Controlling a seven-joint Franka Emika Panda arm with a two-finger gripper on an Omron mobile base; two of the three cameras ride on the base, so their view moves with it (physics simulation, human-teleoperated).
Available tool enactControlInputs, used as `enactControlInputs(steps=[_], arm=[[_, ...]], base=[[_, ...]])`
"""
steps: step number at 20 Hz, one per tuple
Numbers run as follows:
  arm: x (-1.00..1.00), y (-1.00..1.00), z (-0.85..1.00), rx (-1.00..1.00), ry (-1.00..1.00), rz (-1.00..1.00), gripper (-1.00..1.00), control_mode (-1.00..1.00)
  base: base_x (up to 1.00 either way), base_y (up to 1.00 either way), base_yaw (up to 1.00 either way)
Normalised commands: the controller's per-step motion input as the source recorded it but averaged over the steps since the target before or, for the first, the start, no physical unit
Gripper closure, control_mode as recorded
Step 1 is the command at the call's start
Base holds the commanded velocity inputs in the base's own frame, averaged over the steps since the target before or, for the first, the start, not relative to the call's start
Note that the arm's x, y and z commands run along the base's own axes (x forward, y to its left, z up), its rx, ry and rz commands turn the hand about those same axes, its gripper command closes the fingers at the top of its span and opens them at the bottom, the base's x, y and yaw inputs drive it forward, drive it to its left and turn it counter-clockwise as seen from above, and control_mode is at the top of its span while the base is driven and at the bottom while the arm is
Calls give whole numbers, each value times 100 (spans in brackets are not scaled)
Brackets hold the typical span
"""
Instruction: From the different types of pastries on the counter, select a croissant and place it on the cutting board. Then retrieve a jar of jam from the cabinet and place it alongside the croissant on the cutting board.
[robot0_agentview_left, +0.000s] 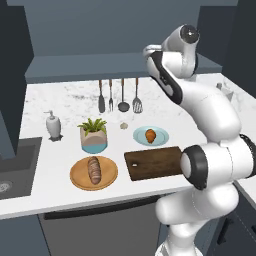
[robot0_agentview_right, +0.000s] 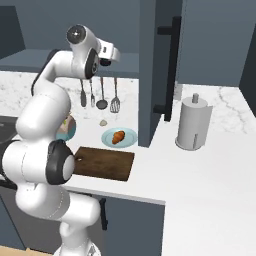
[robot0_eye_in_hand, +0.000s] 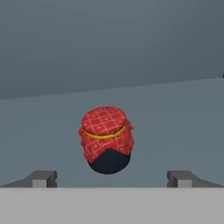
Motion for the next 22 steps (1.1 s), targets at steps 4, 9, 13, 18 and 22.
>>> enactControlInputs(steps=[4,9,13,18,22], arm=[[27,0,0,-1,0,0,-100,-100],[29,0,0,-2,0,0,-100,-100],[39,0,0,-3,0,0,-100,-100],[14,0,0,0,0,0,-100,-100],[15,0,-2,0,-1,0,-100,-100]], base=[[0,0,0],[0,0,0],[0,0,0],[0,0,0],[0,0,0]])
